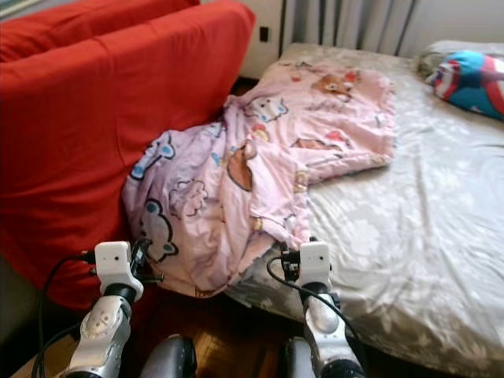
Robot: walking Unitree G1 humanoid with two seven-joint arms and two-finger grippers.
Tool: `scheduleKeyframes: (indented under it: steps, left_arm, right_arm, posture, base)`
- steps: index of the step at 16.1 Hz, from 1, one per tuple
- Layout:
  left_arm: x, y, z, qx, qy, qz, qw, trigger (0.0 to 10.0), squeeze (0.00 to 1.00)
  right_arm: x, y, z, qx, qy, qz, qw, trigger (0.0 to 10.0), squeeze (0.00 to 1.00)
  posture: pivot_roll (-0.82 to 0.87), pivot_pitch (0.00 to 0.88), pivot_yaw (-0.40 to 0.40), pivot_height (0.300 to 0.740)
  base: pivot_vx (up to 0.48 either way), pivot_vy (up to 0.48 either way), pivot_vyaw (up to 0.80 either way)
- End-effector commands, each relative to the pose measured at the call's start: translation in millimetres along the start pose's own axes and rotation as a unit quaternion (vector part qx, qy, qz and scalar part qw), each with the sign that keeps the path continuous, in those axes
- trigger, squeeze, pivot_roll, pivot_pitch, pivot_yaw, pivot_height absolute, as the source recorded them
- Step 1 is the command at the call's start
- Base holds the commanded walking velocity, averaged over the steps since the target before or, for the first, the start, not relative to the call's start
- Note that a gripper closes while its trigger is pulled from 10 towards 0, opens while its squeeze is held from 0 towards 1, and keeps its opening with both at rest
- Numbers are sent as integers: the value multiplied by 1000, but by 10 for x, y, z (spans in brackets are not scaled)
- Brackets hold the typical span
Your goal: Clean up the room
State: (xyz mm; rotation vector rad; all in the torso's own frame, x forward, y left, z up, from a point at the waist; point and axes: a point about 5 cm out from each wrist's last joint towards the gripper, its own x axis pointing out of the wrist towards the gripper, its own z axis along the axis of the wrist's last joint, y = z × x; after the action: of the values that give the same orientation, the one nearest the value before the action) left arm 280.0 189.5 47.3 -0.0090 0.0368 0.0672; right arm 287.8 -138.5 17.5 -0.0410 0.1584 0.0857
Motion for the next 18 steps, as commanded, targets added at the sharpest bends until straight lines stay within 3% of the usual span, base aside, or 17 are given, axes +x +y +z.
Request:
scheduleKeyframes:
  steps: [1, 12, 14, 18]
  left_arm:
    - [-16, 19, -13, -2, 1, 3, 1000, 10000, 0]
    - [-19, 16, -11, -4, 0, 2, 1000, 10000, 0]
    - [-22, 15, -13, -4, 0, 2, 1000, 10000, 0]
    - [-20, 11, -11, -4, -1, 2, 1000, 10000, 0]
  right_arm:
    - [-6, 52, 10, -5, -7, 15, 1000, 10000, 0]
    - [-3, 18, -7, 19, 2, -3, 1000, 10000, 0]
    - [-5, 15, -11, 19, 3, -3, 1000, 10000, 0]
    - [-3, 24, -3, 13, 0, 2, 1000, 10000, 0]
  posture:
    - [-49, 98, 3, 632]
    - [-50, 100, 2, 632]
    - [-51, 101, 3, 632]
    - [-51, 101, 3, 632]
  base:
    - [255, 0, 0]
    - [264, 0, 57]
    - [264, 0, -778]
    - [266, 0, 0]
